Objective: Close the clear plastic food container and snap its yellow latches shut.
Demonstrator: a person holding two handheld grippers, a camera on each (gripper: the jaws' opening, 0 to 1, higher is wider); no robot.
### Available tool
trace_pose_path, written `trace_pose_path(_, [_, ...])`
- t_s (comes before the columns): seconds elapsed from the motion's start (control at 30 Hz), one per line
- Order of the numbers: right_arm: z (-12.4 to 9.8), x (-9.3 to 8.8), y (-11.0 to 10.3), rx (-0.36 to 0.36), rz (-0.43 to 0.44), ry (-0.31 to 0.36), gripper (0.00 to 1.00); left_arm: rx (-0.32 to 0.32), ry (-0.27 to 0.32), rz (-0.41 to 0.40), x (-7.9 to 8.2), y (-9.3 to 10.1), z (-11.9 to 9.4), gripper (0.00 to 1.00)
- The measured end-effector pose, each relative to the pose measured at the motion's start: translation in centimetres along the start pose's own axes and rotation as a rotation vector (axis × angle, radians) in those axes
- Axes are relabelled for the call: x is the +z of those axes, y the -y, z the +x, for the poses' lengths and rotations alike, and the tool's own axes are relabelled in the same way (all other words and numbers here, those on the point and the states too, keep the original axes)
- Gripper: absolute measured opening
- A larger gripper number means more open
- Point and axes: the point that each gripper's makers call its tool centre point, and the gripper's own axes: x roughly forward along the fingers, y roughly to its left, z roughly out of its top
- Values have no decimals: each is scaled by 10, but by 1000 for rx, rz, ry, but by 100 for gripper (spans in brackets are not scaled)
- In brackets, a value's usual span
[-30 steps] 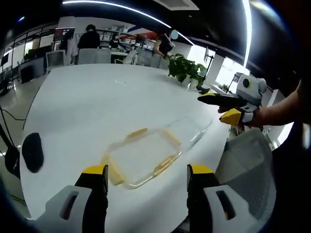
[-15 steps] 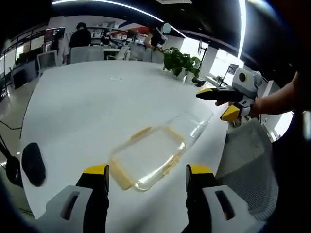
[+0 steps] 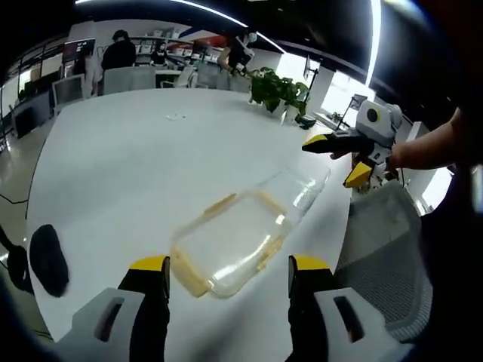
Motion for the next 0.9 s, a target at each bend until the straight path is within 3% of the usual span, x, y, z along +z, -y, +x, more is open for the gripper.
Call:
trace_pose_path(0.07, [1, -3, -1, 7, -32, -21, 55, 2, -6, 7, 0, -1, 1, 63])
trace_pose_path(0.9, [9, -22, 9, 66, -73, -128, 49, -31, -83, 63, -7, -16, 6, 63])
